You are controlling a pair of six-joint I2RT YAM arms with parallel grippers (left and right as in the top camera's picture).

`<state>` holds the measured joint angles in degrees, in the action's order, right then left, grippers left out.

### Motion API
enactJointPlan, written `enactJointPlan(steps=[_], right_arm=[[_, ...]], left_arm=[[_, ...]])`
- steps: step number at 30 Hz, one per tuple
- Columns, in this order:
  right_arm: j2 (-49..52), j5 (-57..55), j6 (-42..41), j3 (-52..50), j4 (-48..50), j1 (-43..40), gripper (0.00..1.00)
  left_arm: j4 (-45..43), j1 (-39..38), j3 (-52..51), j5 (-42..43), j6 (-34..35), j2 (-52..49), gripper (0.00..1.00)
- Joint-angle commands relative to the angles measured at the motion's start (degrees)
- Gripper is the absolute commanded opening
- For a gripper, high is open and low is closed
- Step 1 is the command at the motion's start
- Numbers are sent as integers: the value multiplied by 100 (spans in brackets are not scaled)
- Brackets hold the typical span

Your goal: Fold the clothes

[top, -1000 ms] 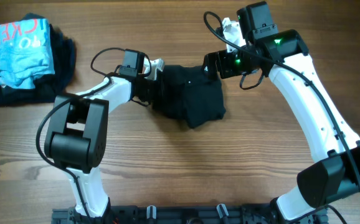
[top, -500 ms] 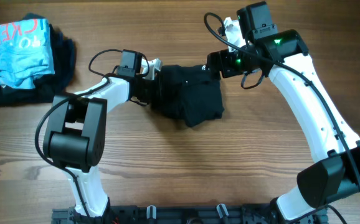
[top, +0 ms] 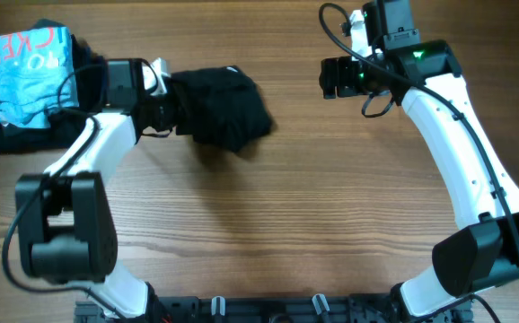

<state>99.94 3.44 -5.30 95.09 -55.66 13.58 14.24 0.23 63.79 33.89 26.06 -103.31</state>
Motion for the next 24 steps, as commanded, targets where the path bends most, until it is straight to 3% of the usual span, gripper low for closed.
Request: enactJointPlan(steps=[1, 13, 19, 24], right_arm=[[-72, -92, -109, 90, 15, 22, 93], [-2, -90, -83, -31, -24, 22, 93], [-2, -90, -72, -302, 15, 22, 93], [-2, -87, -68, -468, 136, 22, 93]], left_arm=[[-129, 70, -13, 9, 339, 579, 4], [-1832, 511, -13, -57, 1808, 1108, 4], [-3108, 1071, -13, -326, 2894, 1108, 4], [-3829, 1657, 0, -341, 3169, 1108, 4]])
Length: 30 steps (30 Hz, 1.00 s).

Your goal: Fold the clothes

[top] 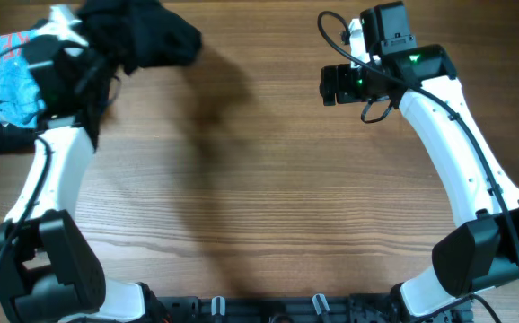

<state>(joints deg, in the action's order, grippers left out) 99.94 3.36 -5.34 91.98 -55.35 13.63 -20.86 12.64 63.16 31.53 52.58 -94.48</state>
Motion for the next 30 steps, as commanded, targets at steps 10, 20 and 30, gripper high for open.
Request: enactJointPlan(steps=[10, 20, 30], right_arm=[[26, 109, -61, -247, 310, 17, 93], [26, 308, -63, -247, 361, 17, 93], [26, 306, -59, -249, 345, 17, 96]], left_arm=[[-428, 1670, 203, -105, 535, 225, 4], [-817, 2203, 216, -774, 540, 221, 4], [-1939, 2199, 219, -1145, 887, -352, 4]])
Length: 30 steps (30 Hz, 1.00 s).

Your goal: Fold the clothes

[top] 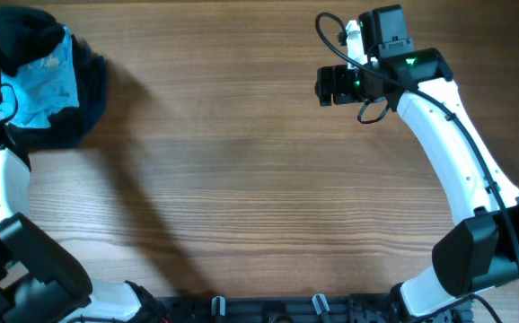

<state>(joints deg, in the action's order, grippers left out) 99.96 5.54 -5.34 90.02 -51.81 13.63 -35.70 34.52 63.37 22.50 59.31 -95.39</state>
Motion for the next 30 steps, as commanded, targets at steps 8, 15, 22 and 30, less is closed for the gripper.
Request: enactJointPlan(steps=[8, 15, 22, 30], right_arm=[[24, 87, -59, -50, -79, 17, 97], [24, 186, -63, -50, -52, 17, 98], [24, 197, -63, -52, 20, 17, 98], [24, 197, -59, -50, 101, 17, 98]], left_arm=[[-848, 13, 275, -551, 267, -1016, 4], [-474, 15, 273, -396, 269, -1364, 4], [153, 214, 273, 511, 264, -1355, 37], [1541, 782, 273, 1082, 96, -748, 47]])
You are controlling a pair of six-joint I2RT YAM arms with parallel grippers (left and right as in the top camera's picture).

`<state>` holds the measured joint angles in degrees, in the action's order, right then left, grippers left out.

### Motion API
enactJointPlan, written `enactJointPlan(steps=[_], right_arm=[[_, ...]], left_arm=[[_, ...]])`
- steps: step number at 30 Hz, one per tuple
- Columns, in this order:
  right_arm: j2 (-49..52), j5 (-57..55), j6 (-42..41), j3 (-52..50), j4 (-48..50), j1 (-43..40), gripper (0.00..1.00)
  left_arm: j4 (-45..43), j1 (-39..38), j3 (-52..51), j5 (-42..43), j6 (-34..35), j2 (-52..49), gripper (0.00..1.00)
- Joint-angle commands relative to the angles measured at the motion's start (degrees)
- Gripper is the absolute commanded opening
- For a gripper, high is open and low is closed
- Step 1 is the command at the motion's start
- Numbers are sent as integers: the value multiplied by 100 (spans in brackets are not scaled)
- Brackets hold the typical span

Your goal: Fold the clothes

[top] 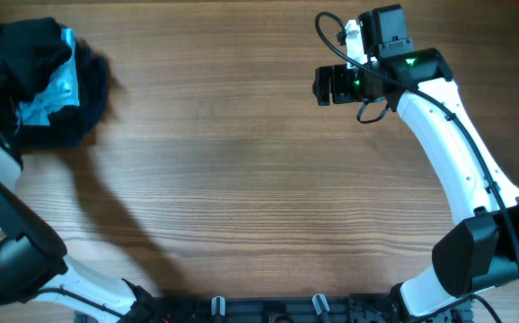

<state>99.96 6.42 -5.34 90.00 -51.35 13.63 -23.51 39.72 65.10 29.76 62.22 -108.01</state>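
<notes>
A heap of clothes (57, 99) lies at the table's far left corner. In it, a black garment (21, 49) is draped over a light blue one (51, 90). My left arm reaches up along the left edge. Its gripper sits at the heap's left side, dark against the black cloth, so how its jaws stand does not show. My right gripper (317, 87) hovers at the far right of the table, pointing left. It is open and holds nothing, well away from the clothes.
The bare wooden table top (241, 179) stretches between the heap and the right arm (448, 135). The arm mounts and a black rail (268, 309) run along the near edge.
The black garment has settled lower on the heap, leaving more of the blue cloth covered. My left arm has shifted slightly at the left edge. The right gripper has edged a little left.
My left gripper first held a bundled black garment on the table right of the heap. Then it had the bundle raised near the back edge, closer to the heap. Later the bundle was over the blue garment, and now it rests there. The right arm barely moved.
</notes>
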Motion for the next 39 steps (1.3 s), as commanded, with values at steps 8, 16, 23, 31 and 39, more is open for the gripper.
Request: enactJointPlan(steps=[8, 16, 23, 31, 39], right_arm=[[24, 264, -68, -48, 234, 17, 98], [24, 413, -63, -48, 400, 17, 98], [24, 485, -61, -48, 422, 20, 98], [-9, 584, 208, 52, 555, 42, 95], [-264, -142, 498, 997, 297, 26, 100]], left_arm=[[1873, 566, 103, 214, -1086, 1644, 59], [3311, 566, 103, 146, -1912, 2461, 64], [3362, 284, 103, 146, -2446, 2664, 65], [3434, -496, 144, -111, -3552, 2826, 59], [4885, -1178, 535, -907, -4658, 3915, 70]])
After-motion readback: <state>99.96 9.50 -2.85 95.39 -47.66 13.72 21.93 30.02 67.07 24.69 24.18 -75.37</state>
